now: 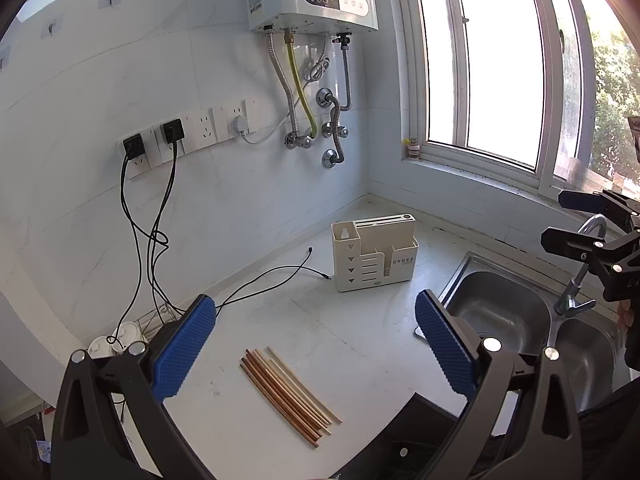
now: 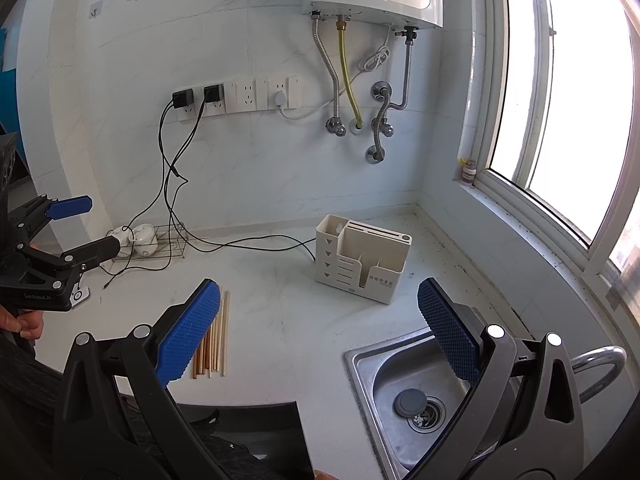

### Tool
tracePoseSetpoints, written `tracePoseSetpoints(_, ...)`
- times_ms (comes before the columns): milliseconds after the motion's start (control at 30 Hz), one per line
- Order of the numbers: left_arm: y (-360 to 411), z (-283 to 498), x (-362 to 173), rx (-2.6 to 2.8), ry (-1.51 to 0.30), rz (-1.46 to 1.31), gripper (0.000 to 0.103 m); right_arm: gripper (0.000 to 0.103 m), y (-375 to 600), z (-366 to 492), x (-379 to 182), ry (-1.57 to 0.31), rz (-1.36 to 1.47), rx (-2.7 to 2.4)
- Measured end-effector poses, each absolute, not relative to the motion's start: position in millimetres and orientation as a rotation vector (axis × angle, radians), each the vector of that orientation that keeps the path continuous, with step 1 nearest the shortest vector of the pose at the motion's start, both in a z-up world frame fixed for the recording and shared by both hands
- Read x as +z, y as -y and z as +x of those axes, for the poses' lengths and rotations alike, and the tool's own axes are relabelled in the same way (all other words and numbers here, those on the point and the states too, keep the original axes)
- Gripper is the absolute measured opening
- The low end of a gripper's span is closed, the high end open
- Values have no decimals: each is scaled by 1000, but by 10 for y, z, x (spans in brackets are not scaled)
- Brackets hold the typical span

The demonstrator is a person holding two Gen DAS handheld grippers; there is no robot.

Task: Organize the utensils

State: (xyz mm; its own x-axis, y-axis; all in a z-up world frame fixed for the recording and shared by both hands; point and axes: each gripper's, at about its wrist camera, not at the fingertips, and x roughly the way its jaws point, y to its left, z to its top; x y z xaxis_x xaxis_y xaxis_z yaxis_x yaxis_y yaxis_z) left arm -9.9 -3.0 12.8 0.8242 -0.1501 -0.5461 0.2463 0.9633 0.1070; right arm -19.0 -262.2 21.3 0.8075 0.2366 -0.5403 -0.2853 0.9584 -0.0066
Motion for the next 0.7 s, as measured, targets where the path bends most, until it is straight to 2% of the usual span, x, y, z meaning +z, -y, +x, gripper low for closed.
tracePoseSetpoints(700,106,85,86,-188,-579,179,98,95,2658,112,178,-575,-82,303)
